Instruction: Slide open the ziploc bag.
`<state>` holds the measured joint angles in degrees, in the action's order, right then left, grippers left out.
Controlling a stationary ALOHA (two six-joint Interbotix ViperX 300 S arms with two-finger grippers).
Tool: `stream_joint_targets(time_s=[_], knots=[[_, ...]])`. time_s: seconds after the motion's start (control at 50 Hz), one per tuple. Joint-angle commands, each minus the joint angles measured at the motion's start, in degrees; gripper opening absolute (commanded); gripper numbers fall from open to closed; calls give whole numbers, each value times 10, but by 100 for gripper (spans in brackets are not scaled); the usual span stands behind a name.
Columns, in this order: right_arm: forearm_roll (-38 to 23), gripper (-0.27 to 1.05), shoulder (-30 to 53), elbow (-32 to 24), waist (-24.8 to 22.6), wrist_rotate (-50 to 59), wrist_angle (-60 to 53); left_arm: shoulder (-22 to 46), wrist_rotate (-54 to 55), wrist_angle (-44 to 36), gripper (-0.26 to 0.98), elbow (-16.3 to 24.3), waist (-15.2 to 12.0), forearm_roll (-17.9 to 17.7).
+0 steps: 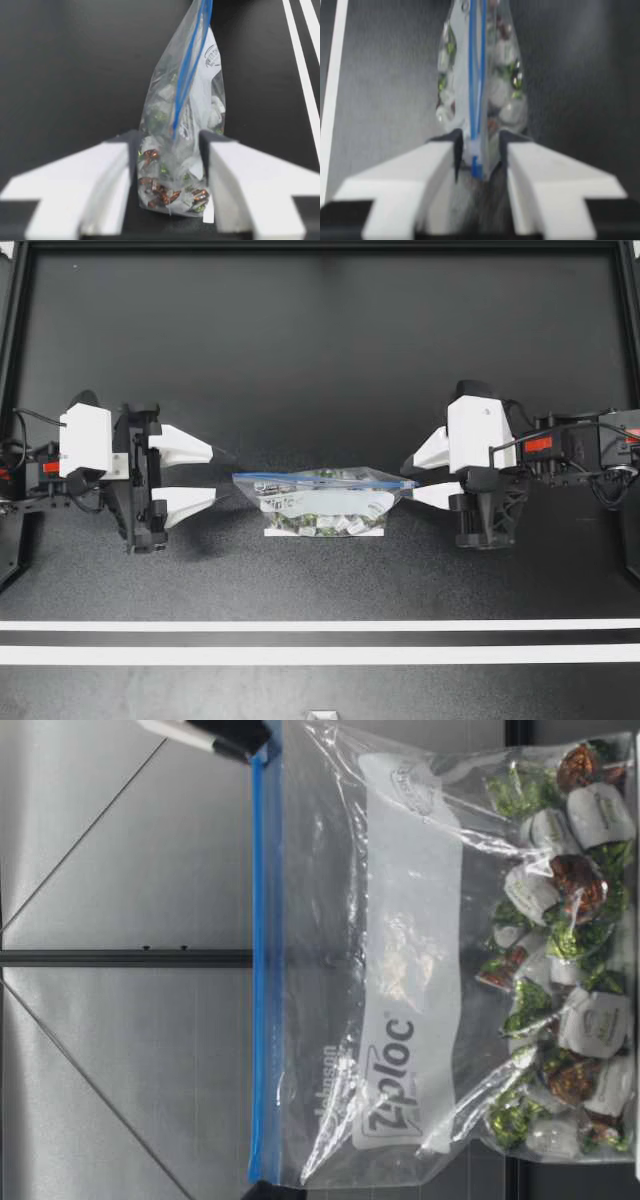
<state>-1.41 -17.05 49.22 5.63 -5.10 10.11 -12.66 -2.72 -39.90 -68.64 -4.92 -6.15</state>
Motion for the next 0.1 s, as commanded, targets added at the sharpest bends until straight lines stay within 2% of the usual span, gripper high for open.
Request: stream_joint_targets(time_s=[0.0, 0.08], knots=[[2, 37, -8, 0, 4, 1, -35, -18, -2, -4, 41, 13, -1, 1], [2, 38, -11, 11, 4, 1, -69, -30, -2, -4, 41, 15, -2, 3]])
